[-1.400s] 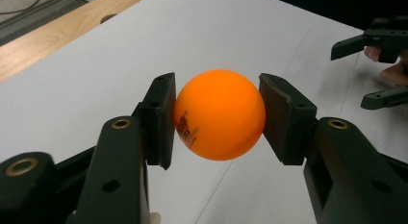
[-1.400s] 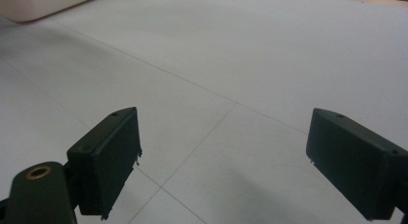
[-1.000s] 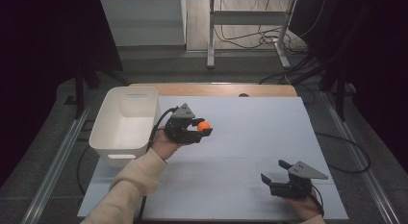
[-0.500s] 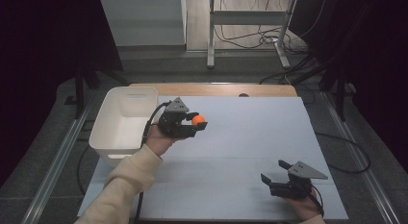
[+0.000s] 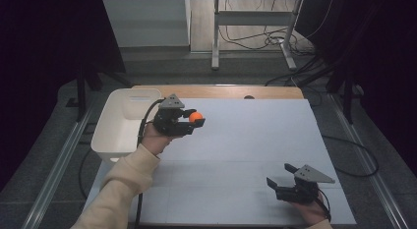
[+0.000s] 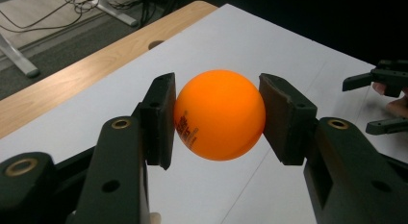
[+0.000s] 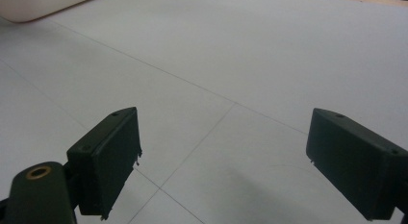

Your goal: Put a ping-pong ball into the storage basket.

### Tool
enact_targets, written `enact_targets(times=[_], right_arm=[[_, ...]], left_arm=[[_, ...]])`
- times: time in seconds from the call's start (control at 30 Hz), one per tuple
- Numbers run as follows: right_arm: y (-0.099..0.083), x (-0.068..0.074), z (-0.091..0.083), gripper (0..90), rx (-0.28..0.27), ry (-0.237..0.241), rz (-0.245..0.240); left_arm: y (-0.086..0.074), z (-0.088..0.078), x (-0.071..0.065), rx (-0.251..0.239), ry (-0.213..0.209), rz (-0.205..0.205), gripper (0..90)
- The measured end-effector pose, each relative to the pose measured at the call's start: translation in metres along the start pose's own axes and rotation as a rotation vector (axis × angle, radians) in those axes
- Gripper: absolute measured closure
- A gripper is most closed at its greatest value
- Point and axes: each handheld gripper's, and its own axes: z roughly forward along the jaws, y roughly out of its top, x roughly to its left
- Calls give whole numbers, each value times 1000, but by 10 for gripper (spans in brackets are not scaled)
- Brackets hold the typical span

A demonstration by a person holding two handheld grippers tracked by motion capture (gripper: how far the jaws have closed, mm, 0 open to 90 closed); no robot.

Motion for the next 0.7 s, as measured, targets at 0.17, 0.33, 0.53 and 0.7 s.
enact_targets(times=[0.17, 0.33, 0.53, 0.7], right_arm=[[0, 0, 0, 121, -3, 2, 3], [0, 0, 0, 121, -5, 3, 4], [0, 0, 0, 122, -4, 3, 2], [0, 0, 0, 121, -2, 5, -3]], left_arm=[[2, -6, 5, -11, 17, -9, 504], [2, -11, 7, -17, 28, -12, 504], [2, -20, 15, -24, 54, -24, 503], [0, -26, 21, -24, 77, -32, 503]])
